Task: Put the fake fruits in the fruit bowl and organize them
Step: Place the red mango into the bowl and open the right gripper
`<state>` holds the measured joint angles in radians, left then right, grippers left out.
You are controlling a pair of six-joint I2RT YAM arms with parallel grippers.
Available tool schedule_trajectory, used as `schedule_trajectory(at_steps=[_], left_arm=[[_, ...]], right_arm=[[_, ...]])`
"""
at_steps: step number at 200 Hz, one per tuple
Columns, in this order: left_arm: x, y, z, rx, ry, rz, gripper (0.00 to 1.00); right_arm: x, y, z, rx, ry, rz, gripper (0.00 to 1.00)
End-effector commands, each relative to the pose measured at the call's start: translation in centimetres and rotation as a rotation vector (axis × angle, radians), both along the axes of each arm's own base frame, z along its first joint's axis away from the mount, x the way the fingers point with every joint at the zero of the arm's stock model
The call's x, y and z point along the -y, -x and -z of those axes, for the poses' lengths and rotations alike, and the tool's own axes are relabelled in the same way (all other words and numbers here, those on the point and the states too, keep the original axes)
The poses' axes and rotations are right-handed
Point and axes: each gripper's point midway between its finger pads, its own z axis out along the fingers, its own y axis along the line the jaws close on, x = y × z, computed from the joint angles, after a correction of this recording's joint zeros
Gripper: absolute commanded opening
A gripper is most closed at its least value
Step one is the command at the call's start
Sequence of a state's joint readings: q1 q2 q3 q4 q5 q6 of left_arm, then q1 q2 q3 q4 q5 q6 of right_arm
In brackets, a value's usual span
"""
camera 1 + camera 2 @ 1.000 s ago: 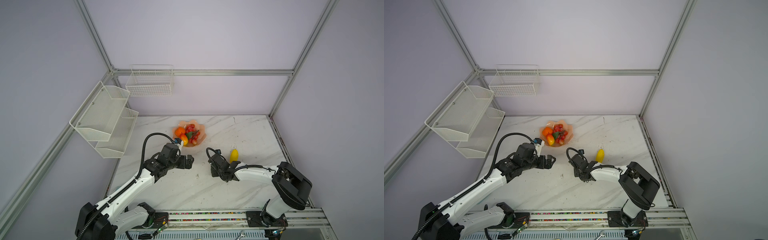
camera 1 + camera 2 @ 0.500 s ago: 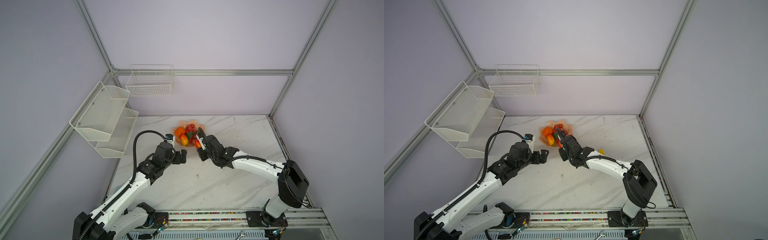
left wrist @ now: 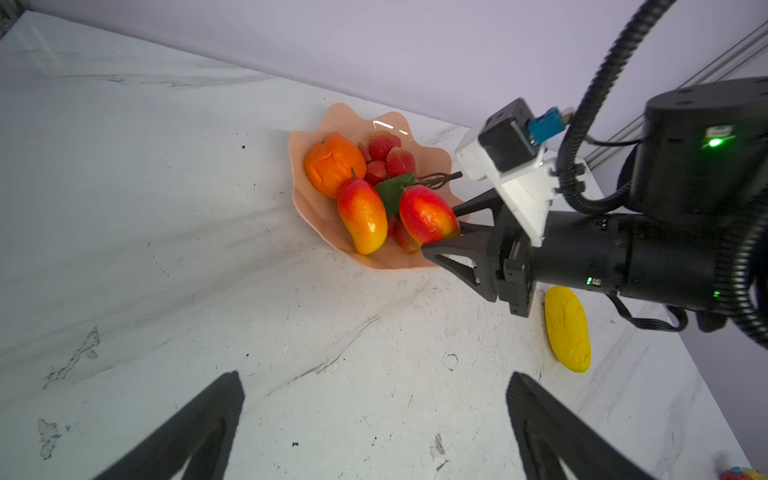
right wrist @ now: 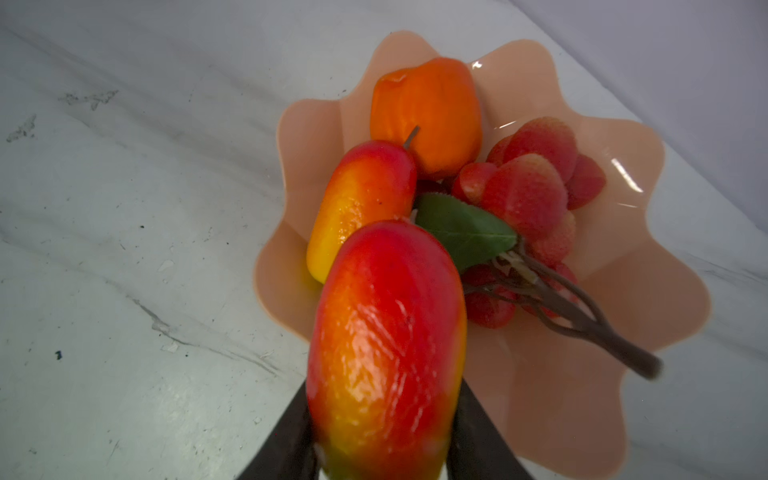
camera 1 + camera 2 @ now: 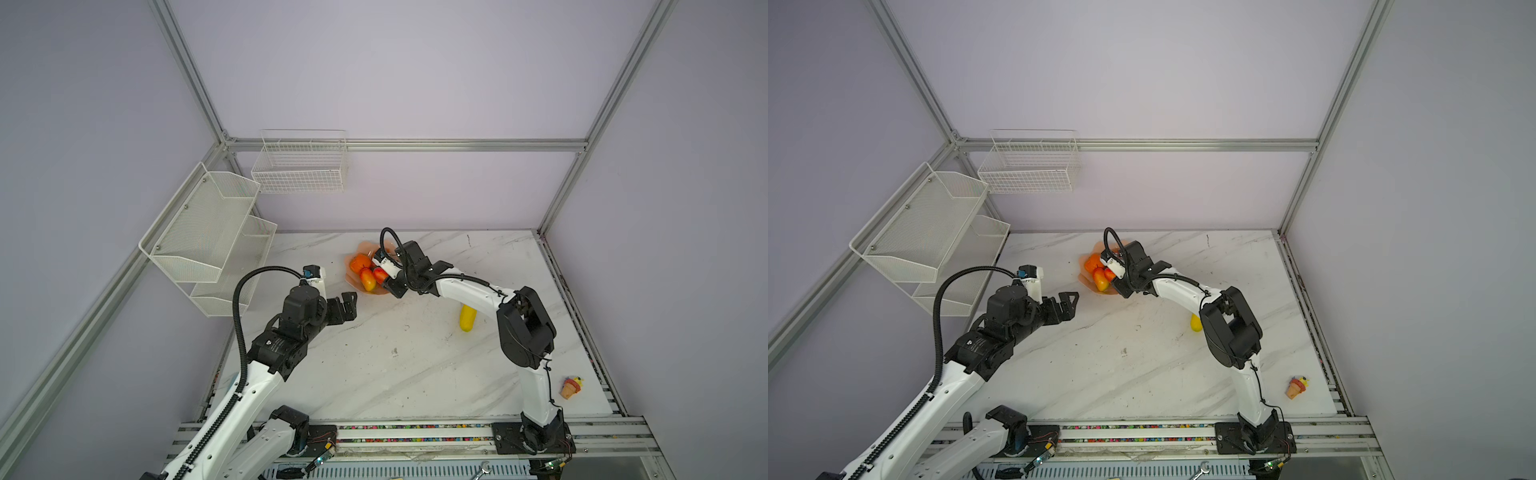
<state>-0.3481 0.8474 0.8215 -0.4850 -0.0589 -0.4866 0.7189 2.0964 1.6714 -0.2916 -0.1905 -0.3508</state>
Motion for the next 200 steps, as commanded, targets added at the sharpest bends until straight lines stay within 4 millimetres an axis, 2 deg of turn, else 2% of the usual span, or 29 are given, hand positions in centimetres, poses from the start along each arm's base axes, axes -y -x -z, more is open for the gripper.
schedule_trajectory(at_steps=[1,56,123,174,200], left_arm=[[-0.3,0.2,-0.1,0.011,0.007,0.005,1.0],[-0.1,0.0,0.2,0.0,0.017,0.014,1.0],[-0.1,0.3,0.8,-0.013,0.016,0.02,1.0],[0.0,0.4,0.9,-0.012,0.011,0.026,1.0],[0.1,0.4,1.1,-0.017,0.018,0.03,1.0]], right_arm=[[-0.6,0.6,-0.2,0.012,0.039,-0.09,0.38],[0.2,-1.1,1.8,0.046,0.135,-0.052,0.38],[1.6,-1.9,3.4,0.06,0.21,-0.044,0.39],[1.7,-2.2,2.3,0.076,0.194,-0.035,0.58],[1.8,-2.2,0.8,0.092,0.176,-0.027,0.67]])
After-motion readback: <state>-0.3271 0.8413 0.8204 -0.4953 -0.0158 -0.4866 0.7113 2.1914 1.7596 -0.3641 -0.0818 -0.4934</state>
